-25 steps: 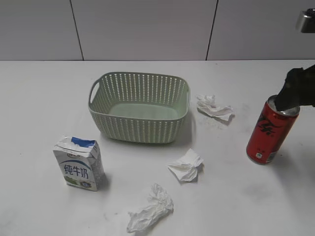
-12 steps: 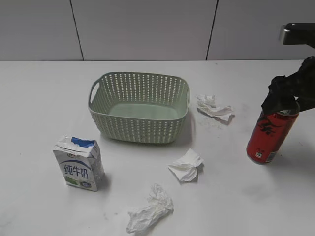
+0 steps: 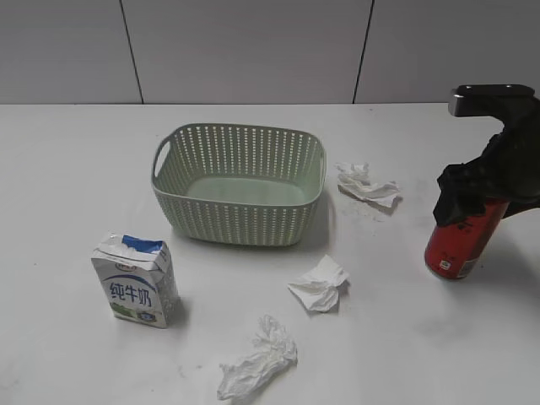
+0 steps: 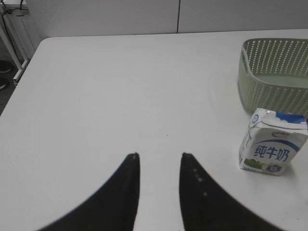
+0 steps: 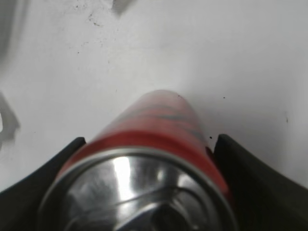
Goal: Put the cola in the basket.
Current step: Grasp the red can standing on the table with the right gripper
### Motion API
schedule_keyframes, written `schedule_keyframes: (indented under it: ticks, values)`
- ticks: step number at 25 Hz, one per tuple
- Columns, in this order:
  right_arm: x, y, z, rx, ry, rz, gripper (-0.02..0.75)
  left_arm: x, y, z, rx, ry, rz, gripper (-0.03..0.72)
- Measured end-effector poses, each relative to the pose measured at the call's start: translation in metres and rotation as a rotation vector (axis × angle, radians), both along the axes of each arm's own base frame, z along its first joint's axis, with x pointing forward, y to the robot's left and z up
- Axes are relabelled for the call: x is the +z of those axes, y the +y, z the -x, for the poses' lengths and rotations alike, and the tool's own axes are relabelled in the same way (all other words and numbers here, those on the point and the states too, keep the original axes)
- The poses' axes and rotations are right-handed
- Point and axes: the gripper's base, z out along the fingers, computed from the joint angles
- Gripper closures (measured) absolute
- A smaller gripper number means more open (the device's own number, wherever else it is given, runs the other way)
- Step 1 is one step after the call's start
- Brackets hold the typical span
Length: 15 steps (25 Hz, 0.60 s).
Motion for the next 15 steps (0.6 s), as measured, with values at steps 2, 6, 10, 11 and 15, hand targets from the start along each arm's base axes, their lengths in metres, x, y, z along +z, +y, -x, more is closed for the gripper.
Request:
schedule_keyframes:
  ticks: [2, 6, 10, 11, 15]
  values:
    - [-0.002, 0.0, -0.001, -0.002, -0.005, 0.0, 0.163, 0.0, 0.0, 0.0, 0.0, 0.0, 0.0, 0.459]
    - [-0.001, 0.0, -0.002, 0.0, -0.017, 0.003, 0.218, 0.0, 0.0, 0.0, -0.001, 0.0, 0.001, 0.459]
    - [0.0, 0.0, -0.004, 0.002, -0.007, 0.003, 0.218, 0.0, 0.0, 0.0, -0.001, 0.0, 0.001, 0.459]
    - [0.001, 0.001, -0.004, 0.004, -0.001, 0.002, 0.218, 0.0, 0.0, 0.0, -0.001, 0.0, 0.001, 0.459]
    - [0.019, 0.002, -0.011, 0.017, -0.029, 0.002, 0.218, 0.0, 0.0, 0.0, -0.001, 0.0, 0.001, 0.459]
